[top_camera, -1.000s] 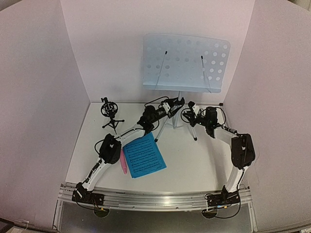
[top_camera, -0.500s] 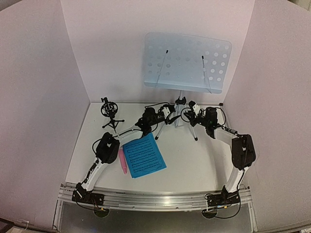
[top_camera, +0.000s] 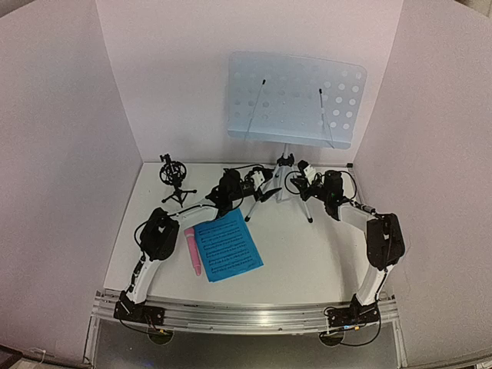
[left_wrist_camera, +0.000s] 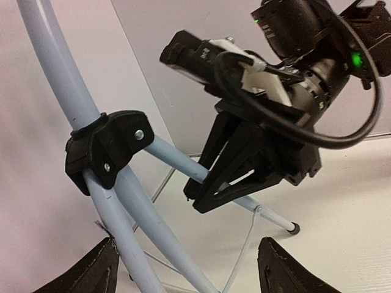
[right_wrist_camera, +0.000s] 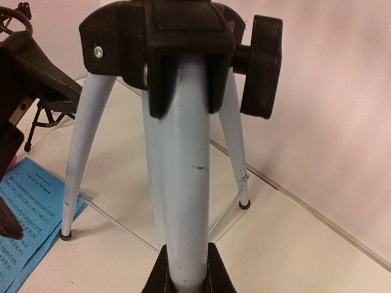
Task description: Set up the instrument practice props
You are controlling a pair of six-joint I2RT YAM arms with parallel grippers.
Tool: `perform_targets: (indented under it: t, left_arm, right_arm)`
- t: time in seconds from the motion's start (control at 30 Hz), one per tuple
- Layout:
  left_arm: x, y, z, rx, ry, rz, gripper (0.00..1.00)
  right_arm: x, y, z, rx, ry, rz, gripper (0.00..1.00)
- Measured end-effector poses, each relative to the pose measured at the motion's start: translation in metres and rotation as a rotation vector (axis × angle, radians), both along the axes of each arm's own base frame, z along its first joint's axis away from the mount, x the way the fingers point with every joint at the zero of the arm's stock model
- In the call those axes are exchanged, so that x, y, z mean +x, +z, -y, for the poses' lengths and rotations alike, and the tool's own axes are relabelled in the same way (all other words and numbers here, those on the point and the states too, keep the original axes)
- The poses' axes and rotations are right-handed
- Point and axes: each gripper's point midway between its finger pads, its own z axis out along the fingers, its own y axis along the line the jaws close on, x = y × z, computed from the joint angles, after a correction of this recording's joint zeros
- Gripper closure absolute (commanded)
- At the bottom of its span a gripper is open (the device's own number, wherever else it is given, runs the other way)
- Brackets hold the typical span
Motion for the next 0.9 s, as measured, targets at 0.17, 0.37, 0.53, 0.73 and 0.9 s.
perform_targets:
  t: [0.17,0.37,0.53,0.73,0.9]
  left_arm:
    - [-0.026,0.014,-0.010,0.023,-0.047,0.000,0.21]
    - [-0.057,0.020,-0.028,0.053,-0.078,-0.013,0.21]
    - [-0.069,0.007,-0.040,0.104,-0.081,-0.060,0.21]
    - [-0.085,-0.002,-0.055,0.175,-0.085,-0.097,0.21]
    - [-0.102,-0.002,-0.074,0.228,-0.085,-0.110,0.22]
  right_arm:
    - [0.000,0.000,0.000,-0.001,-0.004,0.001,1.00]
    - [0.000,0.000,-0.001,-0.003,-0.005,0.002,0.80]
    - [0.000,-0.012,0.005,-0.020,-0.038,-0.041,0.56]
    - [-0.004,-0.032,0.013,-0.055,-0.071,-0.113,0.43]
    - [-0.016,-0.012,0.017,-0.051,-0.077,-0.121,0.38]
